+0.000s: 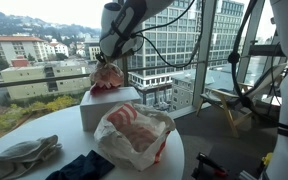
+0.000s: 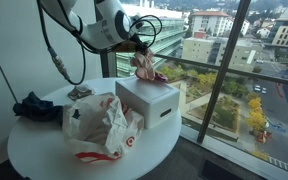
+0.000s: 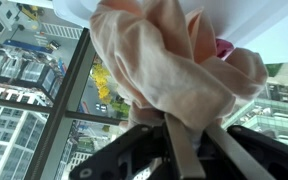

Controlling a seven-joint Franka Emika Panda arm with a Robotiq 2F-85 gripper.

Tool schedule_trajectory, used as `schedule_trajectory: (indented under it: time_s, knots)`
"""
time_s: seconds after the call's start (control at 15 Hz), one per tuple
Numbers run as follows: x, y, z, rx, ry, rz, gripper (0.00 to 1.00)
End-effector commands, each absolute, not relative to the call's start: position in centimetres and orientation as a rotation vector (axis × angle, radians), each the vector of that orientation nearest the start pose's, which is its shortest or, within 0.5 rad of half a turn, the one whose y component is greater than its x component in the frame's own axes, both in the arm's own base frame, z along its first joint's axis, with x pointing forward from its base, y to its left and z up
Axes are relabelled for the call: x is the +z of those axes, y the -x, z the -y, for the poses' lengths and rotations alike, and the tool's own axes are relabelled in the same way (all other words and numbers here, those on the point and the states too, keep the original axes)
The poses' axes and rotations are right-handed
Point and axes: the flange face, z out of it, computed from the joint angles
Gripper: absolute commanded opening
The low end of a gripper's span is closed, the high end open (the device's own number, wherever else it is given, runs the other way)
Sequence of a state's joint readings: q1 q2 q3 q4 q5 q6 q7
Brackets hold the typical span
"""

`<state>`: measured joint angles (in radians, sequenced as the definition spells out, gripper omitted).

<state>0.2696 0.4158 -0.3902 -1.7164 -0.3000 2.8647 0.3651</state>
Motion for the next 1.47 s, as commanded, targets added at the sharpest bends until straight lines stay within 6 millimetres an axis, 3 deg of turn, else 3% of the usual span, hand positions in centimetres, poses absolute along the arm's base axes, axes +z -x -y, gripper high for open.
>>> schedule_trajectory:
  time_s: [0.0,0.33,0.67,0.93,1.4]
  knots:
    - [51.3,-66.5,2.4,-1.392,3.035,-0.240,0.04]
    - [57.4,-61.1,1.3,-1.394,3.034,-0.189,0.04]
    - [59.9,-53.5,-0.9,-1.168,3.104,-0.080,0.03]
    - [58.0,-49.0,-1.9,-0.803,3.118,-0.032,0.03]
    - [50.4,-45.2,-1.0,-0.171,3.103,-0.057,0.03]
